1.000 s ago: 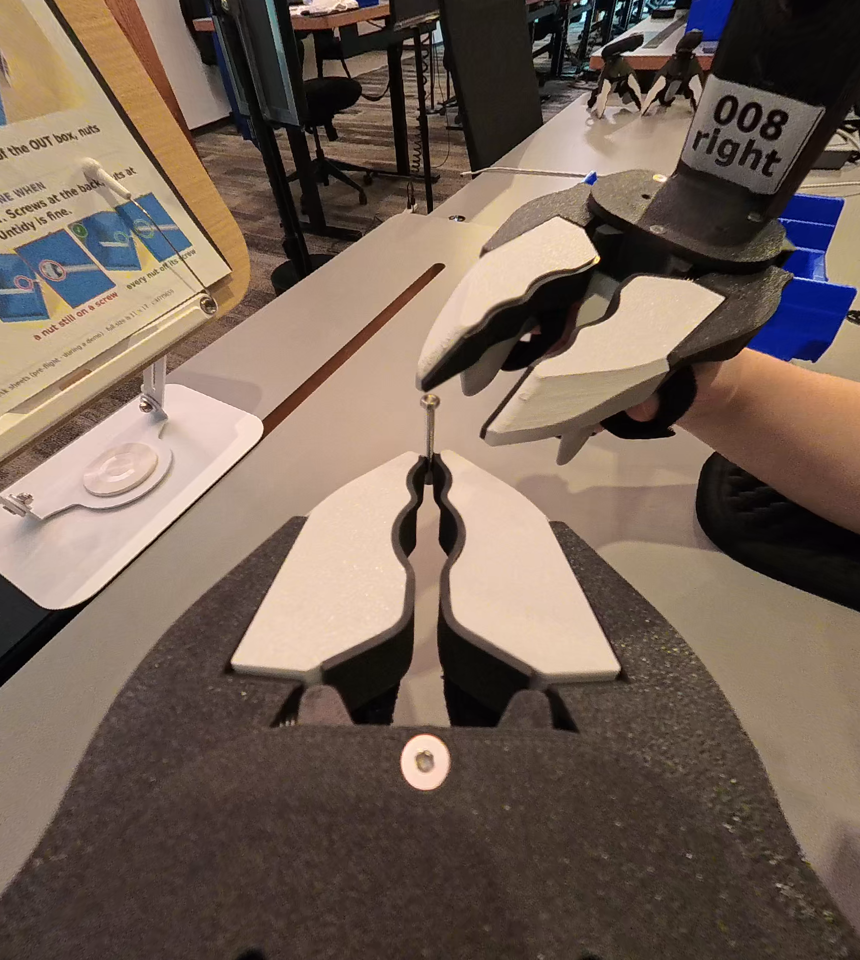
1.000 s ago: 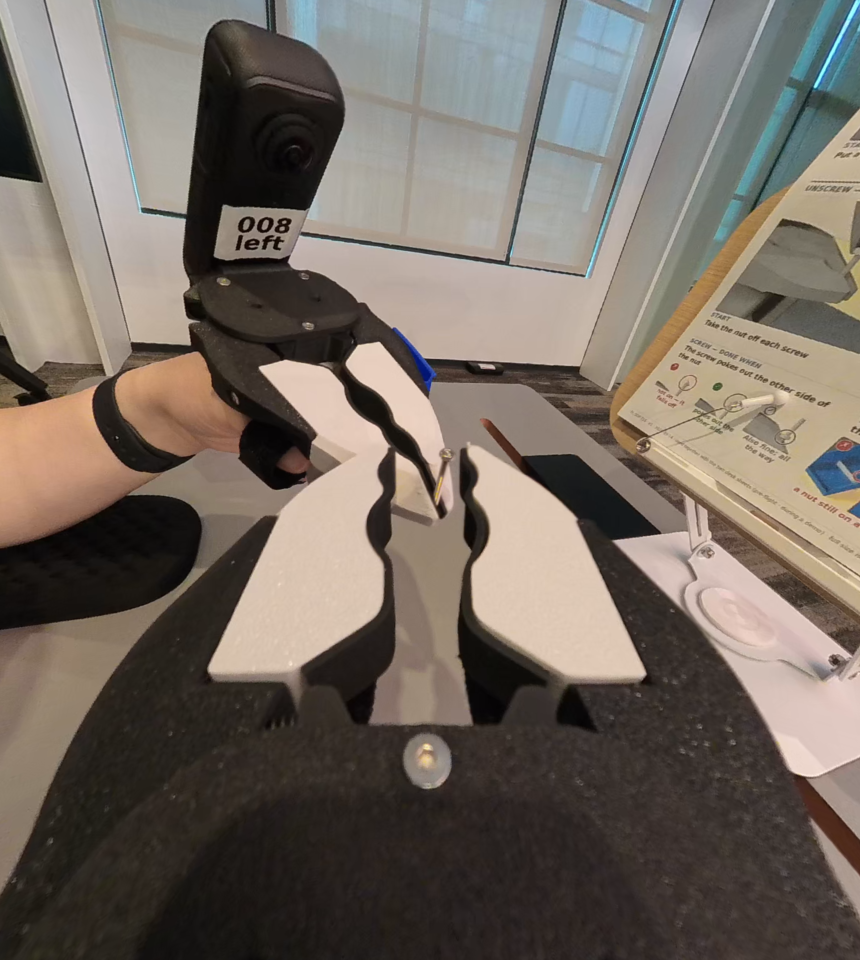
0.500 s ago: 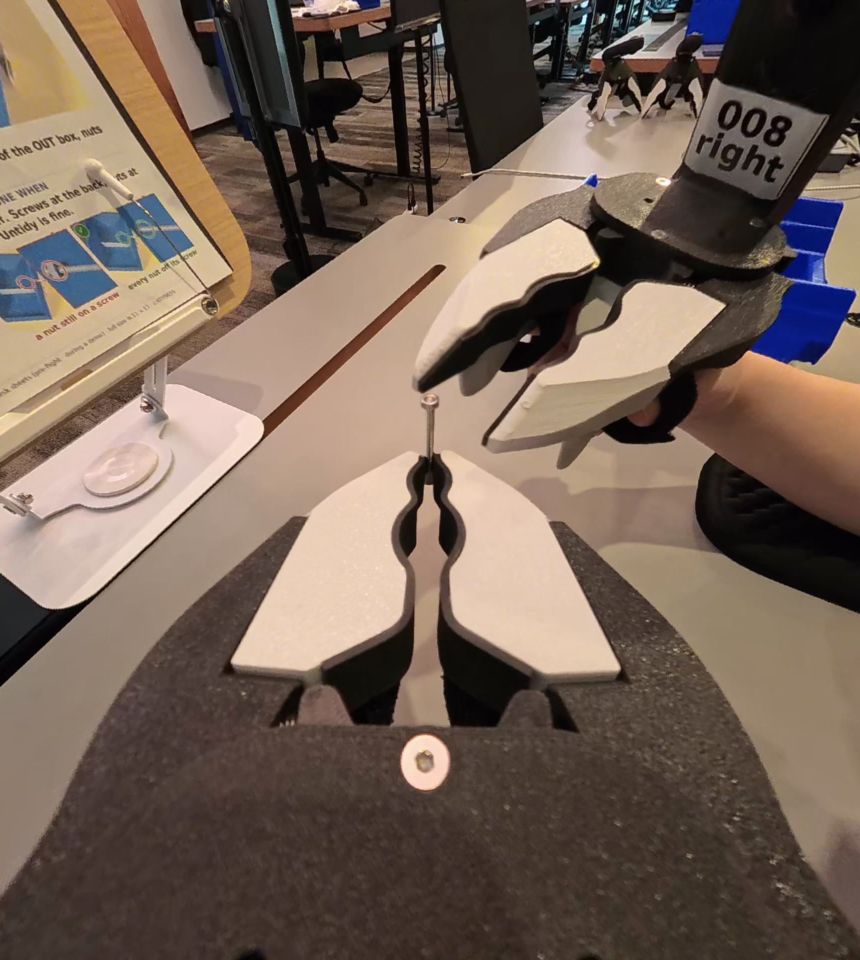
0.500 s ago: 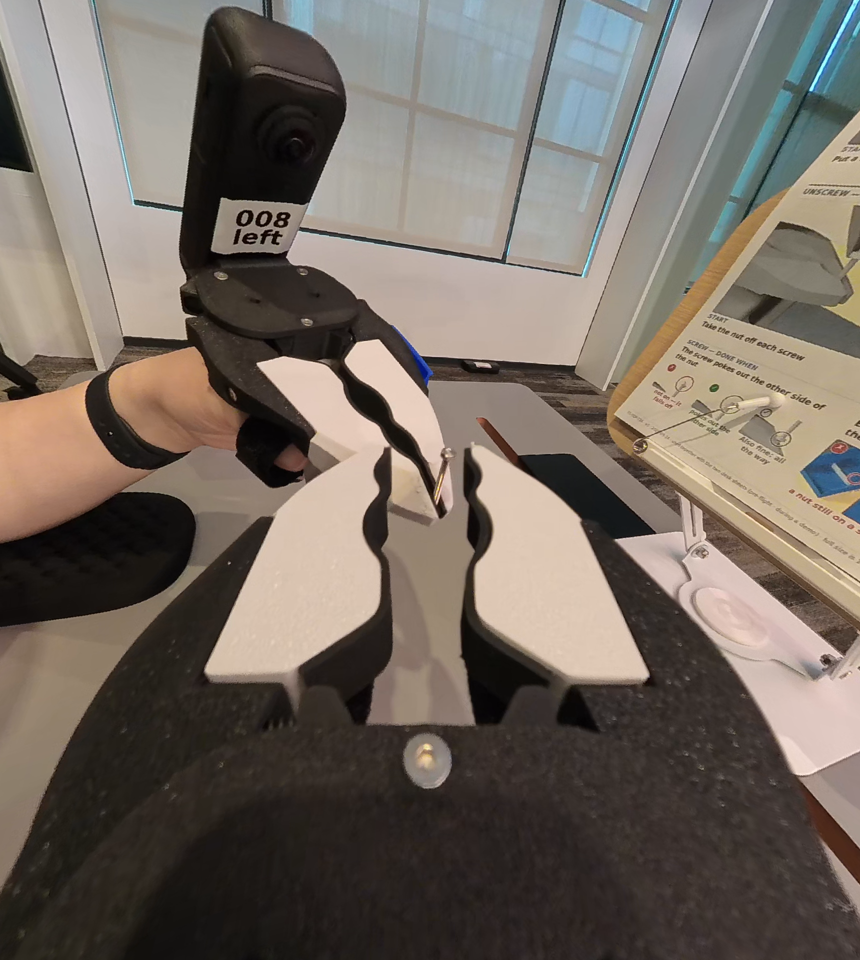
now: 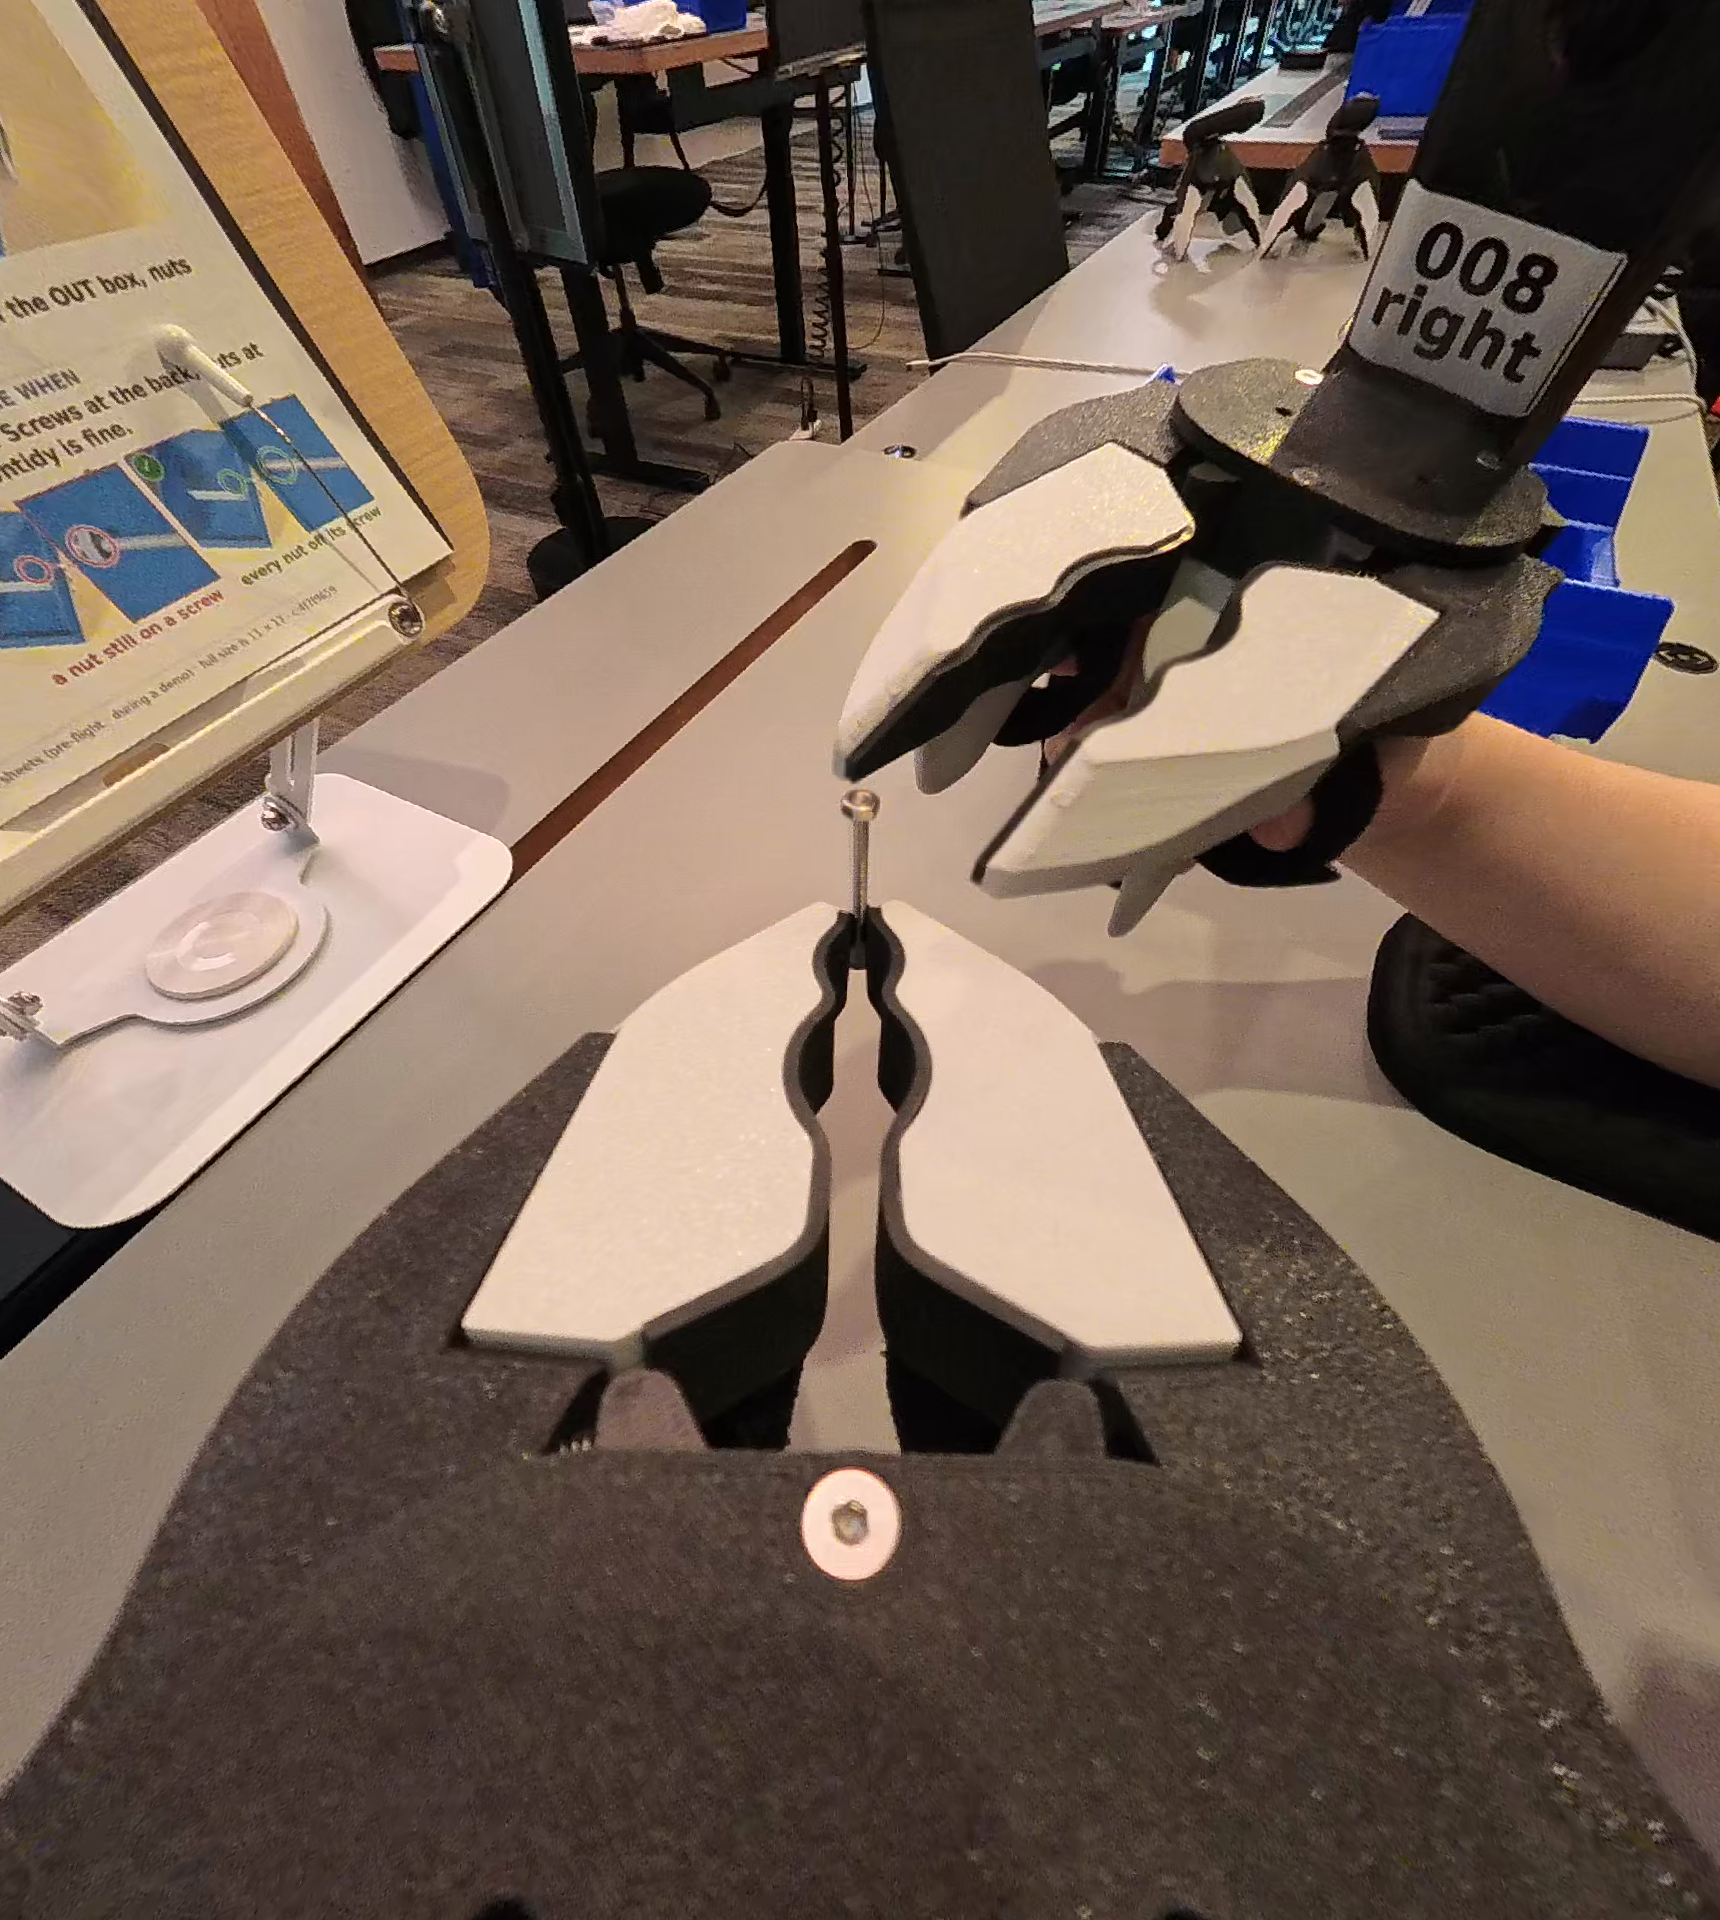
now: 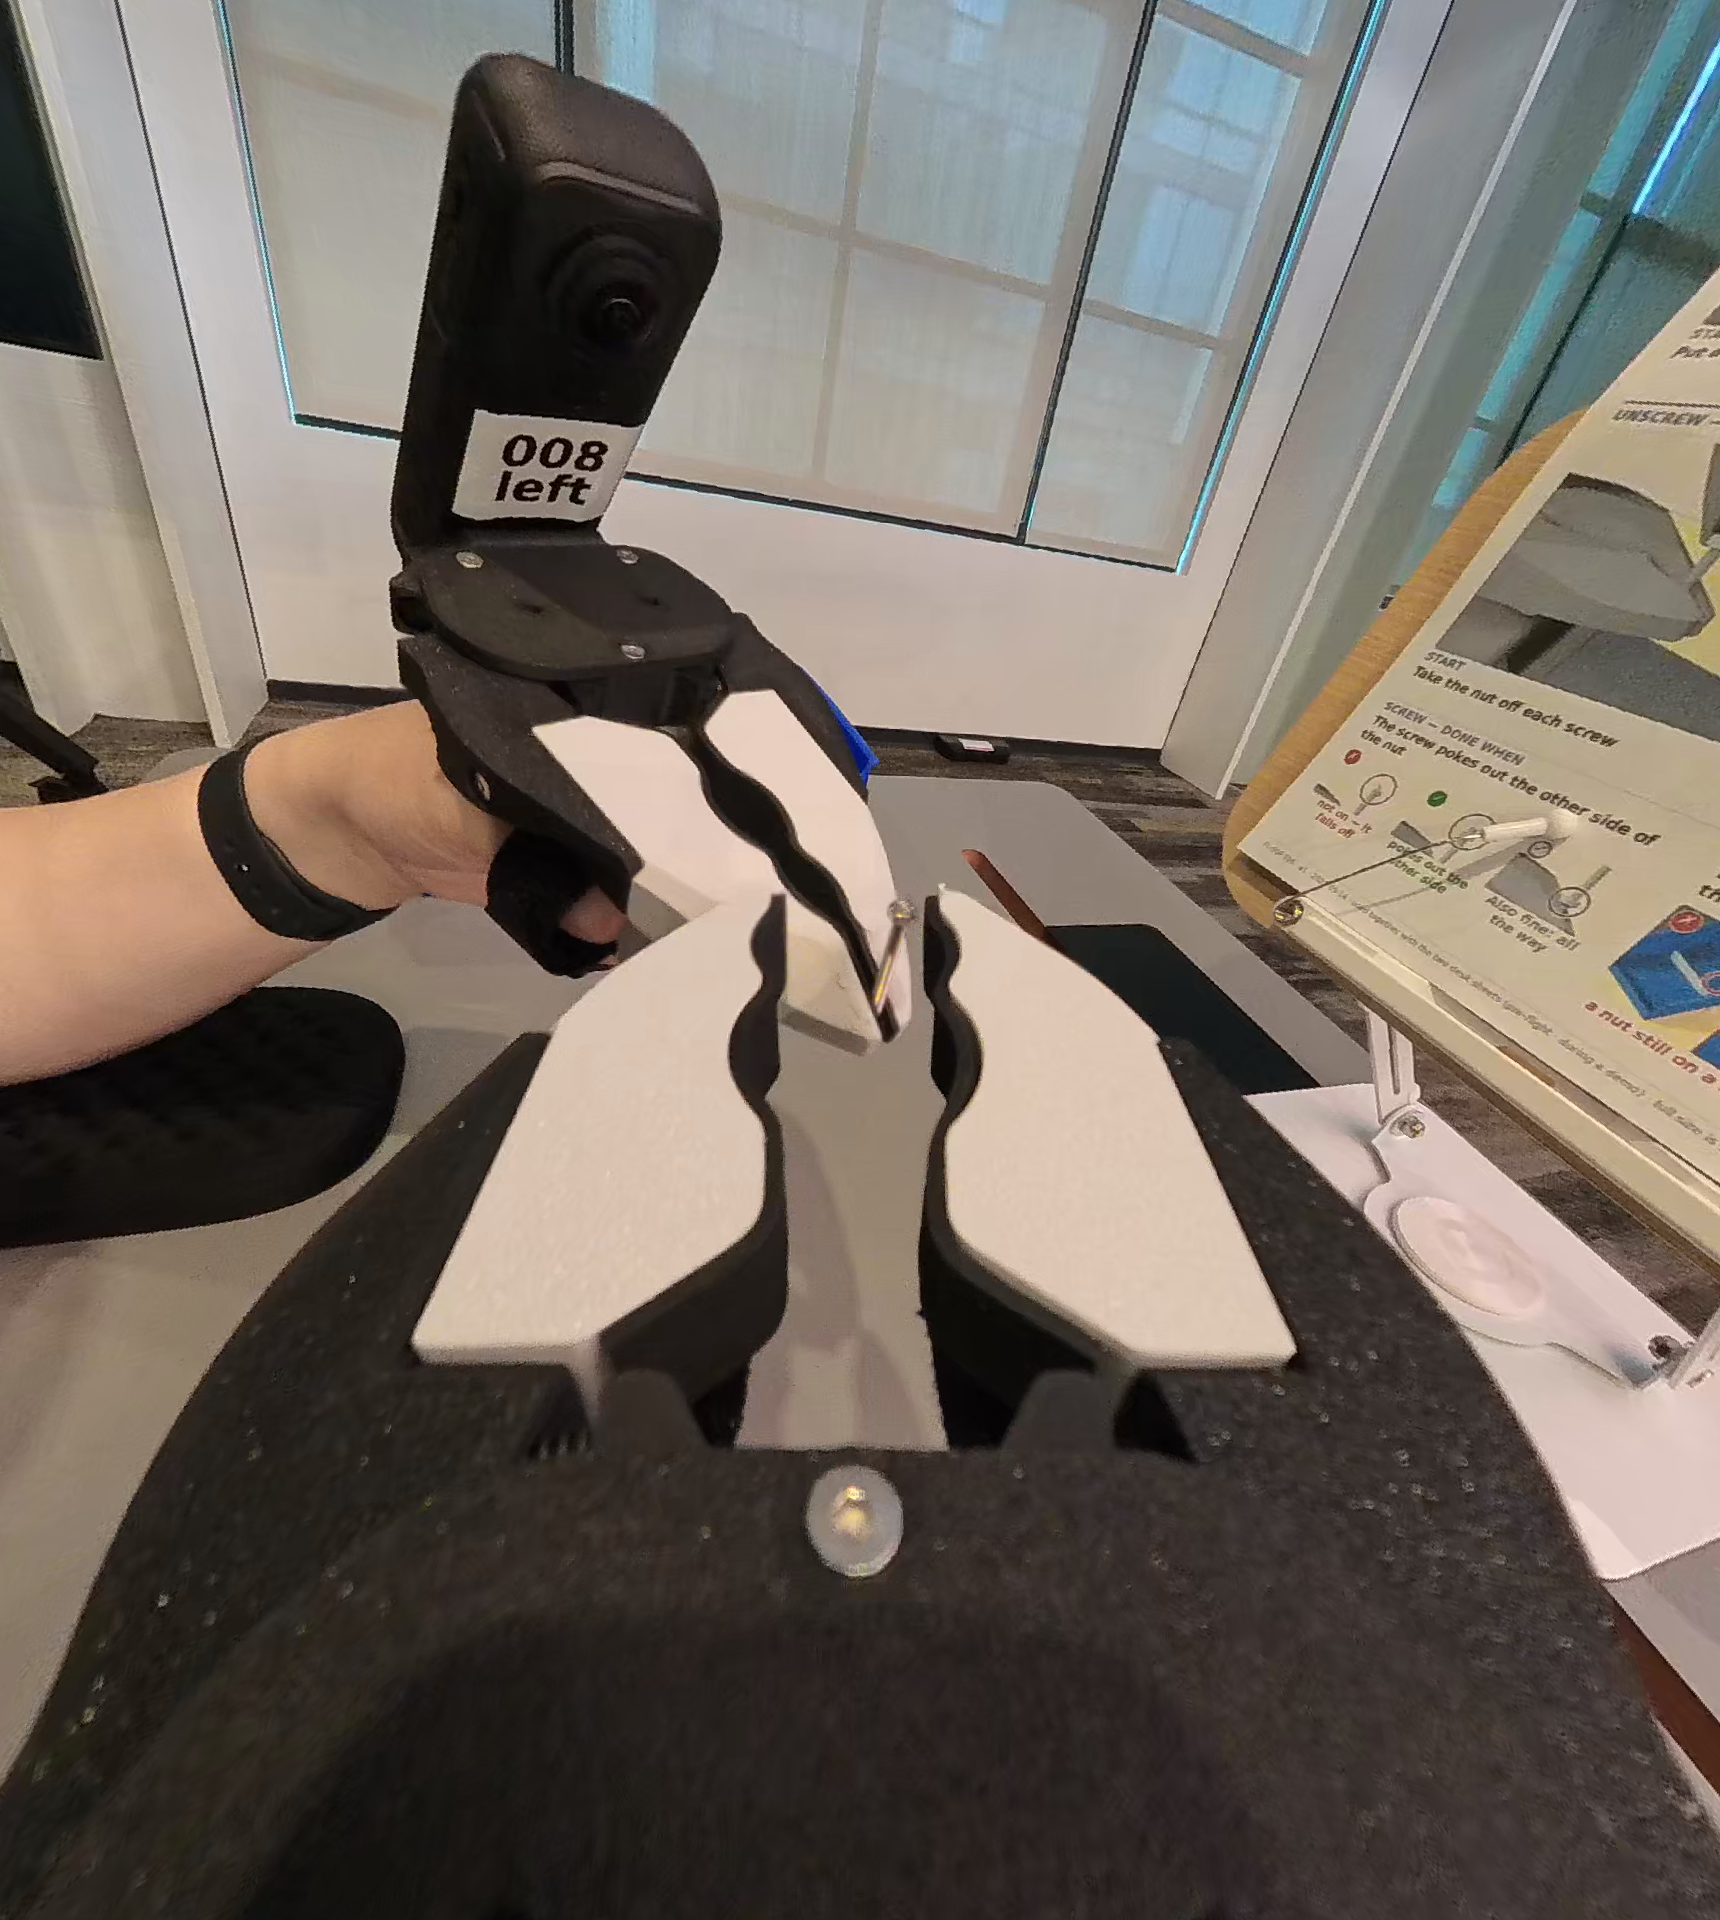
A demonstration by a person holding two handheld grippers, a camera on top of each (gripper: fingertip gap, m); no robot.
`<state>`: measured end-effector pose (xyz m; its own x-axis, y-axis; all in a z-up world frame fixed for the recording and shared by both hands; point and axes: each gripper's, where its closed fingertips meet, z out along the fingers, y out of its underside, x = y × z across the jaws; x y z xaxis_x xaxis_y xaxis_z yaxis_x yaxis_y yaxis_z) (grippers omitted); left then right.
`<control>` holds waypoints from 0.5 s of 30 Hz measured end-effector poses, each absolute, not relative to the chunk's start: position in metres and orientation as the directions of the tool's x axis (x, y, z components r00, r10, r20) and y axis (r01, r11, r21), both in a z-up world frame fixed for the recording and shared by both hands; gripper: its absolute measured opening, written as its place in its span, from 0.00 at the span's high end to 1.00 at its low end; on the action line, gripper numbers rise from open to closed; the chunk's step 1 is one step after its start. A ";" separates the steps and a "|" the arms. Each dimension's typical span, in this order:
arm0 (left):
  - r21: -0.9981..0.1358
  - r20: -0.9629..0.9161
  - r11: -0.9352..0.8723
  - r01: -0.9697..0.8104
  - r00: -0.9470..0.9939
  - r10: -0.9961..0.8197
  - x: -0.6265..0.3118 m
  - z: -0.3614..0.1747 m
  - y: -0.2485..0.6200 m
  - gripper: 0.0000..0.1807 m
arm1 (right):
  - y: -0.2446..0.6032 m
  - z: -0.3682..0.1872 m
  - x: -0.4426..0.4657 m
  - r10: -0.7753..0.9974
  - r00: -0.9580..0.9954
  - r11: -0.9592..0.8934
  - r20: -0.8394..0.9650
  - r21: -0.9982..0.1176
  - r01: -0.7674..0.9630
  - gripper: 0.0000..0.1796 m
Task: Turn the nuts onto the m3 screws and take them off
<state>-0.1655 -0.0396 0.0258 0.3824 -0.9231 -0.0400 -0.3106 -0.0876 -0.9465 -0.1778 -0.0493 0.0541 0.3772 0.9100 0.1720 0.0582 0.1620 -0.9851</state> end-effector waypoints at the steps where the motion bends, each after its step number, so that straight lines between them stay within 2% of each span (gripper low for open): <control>1: -0.947 -0.041 -0.087 -0.310 0.383 -0.923 -0.165 0.026 -0.040 0.99 | -0.050 0.053 -0.179 0.911 0.373 0.164 0.177 -0.984 0.067 0.86; 8: -0.950 -0.024 -0.097 -0.298 0.378 -0.926 -0.166 0.028 -0.040 0.99 | -0.050 0.055 -0.177 0.916 0.369 0.150 0.157 -0.987 0.048 0.88; 10: -0.949 -0.025 -0.095 -0.302 0.368 -0.929 -0.164 0.027 -0.042 0.99 | -0.048 0.054 -0.178 0.907 0.386 0.157 0.166 -0.986 0.054 0.84; 15: -0.947 -0.030 -0.094 -0.307 0.376 -0.926 -0.164 0.026 -0.041 0.99 | -0.051 0.052 -0.181 0.909 0.369 0.174 0.192 -0.981 0.082 0.84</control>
